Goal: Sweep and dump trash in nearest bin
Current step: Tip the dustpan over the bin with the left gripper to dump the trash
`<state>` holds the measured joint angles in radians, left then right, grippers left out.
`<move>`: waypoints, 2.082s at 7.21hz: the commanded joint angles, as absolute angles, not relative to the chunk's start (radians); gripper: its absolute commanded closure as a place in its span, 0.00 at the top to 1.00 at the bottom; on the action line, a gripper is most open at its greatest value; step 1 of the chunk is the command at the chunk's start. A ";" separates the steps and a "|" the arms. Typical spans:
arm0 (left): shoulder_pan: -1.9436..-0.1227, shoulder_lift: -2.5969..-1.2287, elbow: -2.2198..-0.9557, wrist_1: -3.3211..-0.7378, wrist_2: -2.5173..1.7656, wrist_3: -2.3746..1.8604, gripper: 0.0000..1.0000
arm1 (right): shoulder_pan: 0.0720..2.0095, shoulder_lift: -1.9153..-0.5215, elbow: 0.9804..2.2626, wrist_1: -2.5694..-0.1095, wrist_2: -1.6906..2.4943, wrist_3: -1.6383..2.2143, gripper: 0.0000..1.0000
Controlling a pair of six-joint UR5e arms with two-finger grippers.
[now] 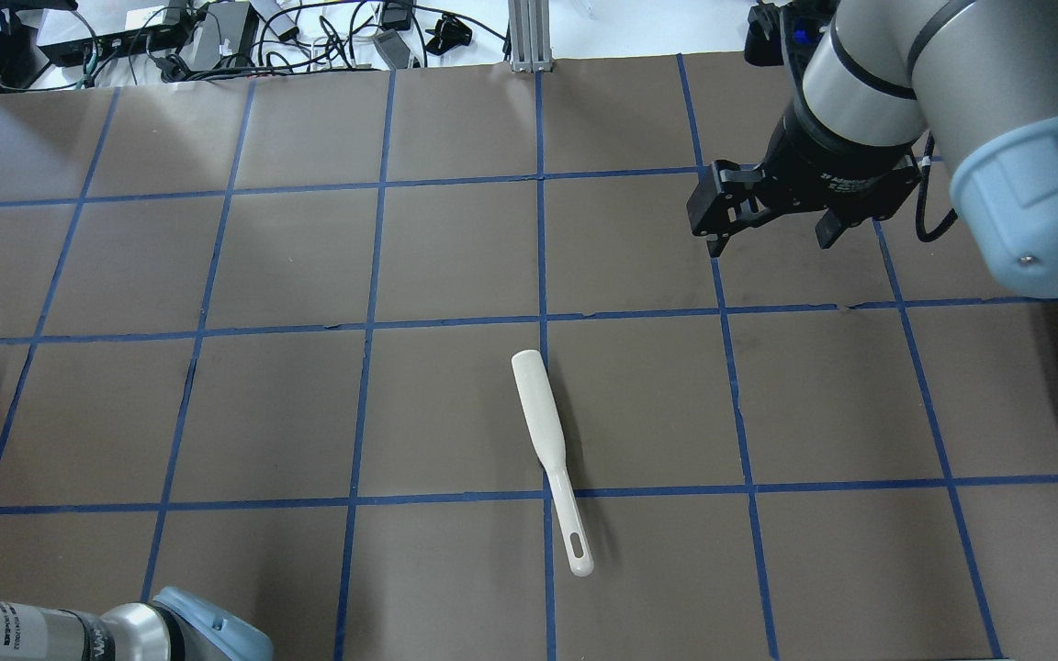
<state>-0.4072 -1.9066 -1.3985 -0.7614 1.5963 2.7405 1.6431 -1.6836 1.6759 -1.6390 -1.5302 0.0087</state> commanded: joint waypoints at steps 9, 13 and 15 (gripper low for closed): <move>-0.758 -1.749 -1.419 -1.059 1.822 2.571 0.00 | 1.643 -1.700 1.680 -1.624 -1.542 -0.003 1.00; -1.032 -1.752 -1.416 -1.317 1.819 1.810 0.00 | 1.643 -1.700 1.680 -1.601 -1.542 -0.003 1.00; -1.145 -1.767 -1.431 -1.418 1.760 1.354 0.00 | 1.643 -1.700 1.680 -1.601 -1.543 -0.003 1.00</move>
<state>-1.0756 -1.7616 -1.4211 -1.3530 1.7987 1.6404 1.6430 -1.6996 1.6798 -1.6017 -1.5420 -0.0031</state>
